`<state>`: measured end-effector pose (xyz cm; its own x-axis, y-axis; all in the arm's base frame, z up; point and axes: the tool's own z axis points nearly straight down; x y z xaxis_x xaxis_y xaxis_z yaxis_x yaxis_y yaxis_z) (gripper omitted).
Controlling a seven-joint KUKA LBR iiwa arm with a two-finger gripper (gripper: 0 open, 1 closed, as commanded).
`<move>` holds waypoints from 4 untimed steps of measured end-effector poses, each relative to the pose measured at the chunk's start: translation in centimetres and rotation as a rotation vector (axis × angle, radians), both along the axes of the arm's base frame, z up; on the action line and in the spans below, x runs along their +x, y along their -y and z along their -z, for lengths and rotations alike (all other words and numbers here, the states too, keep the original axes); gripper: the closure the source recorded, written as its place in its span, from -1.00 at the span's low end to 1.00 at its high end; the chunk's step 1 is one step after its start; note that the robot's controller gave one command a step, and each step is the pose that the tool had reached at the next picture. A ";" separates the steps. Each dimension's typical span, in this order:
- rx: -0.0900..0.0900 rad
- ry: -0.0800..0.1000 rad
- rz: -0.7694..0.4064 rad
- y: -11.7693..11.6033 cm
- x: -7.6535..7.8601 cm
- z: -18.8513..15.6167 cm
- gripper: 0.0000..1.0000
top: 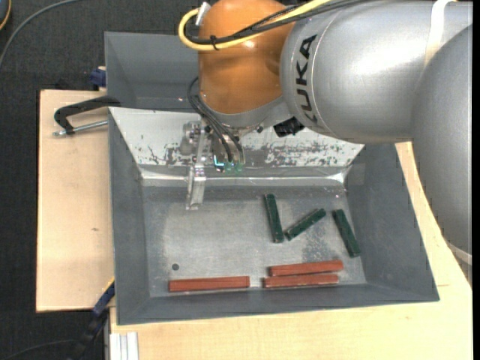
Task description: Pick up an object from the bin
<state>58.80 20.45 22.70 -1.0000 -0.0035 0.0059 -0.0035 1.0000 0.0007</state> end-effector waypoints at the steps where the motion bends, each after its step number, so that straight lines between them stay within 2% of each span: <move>1: -0.003 -0.002 -0.070 6.1 -1.8 12.1 -1.00; 2: -0.001 0.019 -0.037 11.9 1.4 6.1 -1.00; 3: -0.004 0.007 -0.091 19.2 -0.4 5.9 -1.00; 4: -0.001 0.000 -0.187 26.2 -1.2 16.1 -1.00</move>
Offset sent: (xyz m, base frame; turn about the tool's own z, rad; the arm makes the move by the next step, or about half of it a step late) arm -0.0163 -0.0586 -0.1172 -0.0716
